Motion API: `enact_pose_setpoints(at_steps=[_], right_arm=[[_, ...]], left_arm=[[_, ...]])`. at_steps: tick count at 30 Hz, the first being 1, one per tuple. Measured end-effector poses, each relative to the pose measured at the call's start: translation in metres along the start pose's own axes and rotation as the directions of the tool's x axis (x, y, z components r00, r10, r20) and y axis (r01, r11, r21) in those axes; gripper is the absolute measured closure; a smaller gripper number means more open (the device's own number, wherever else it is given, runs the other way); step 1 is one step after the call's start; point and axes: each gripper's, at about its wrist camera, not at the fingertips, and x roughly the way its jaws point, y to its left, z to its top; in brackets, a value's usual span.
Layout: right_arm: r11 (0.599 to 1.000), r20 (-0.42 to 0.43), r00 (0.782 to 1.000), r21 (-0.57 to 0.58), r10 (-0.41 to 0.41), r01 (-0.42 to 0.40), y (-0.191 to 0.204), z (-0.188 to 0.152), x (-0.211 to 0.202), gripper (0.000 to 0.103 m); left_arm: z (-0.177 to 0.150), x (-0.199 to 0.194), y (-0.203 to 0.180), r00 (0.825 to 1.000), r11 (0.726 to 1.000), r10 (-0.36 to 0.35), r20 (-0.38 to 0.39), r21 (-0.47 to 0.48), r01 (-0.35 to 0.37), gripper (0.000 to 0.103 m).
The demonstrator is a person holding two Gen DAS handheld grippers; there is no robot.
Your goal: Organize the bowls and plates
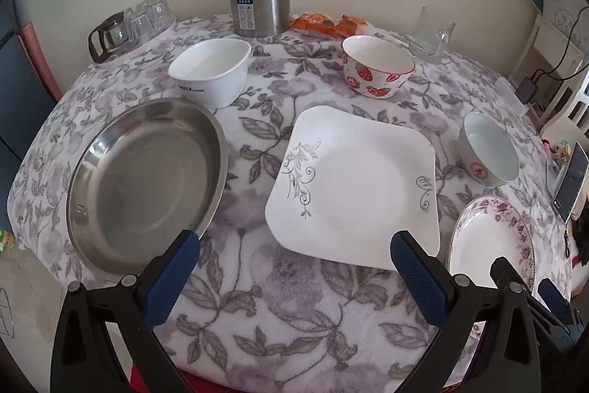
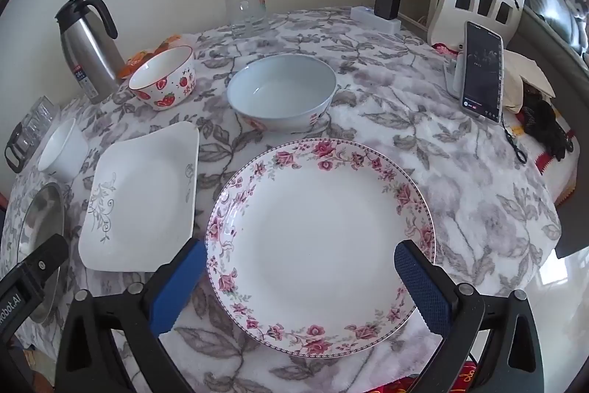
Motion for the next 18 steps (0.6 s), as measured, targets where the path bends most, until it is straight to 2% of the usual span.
enact_pose_setpoints(at_steps=[4, 18], right_arm=[[1.0, -0.004, 1.0, -0.007, 0.01, -0.01, 0.002, -0.001, 0.004, 0.0], [1.0, -0.018, 1.0, -0.005, 0.014, -0.015, 0.002, -0.002, 0.006, 0.0]], left_arm=[[0.002, 0.005, 0.001, 0.999, 1.0, 0.0, -0.034, -0.002, 0.0, 0.0], [-0.003, 0.012, -0.001, 0.997, 1.0, -0.011, -0.072, -0.001, 0.011, 0.0]])
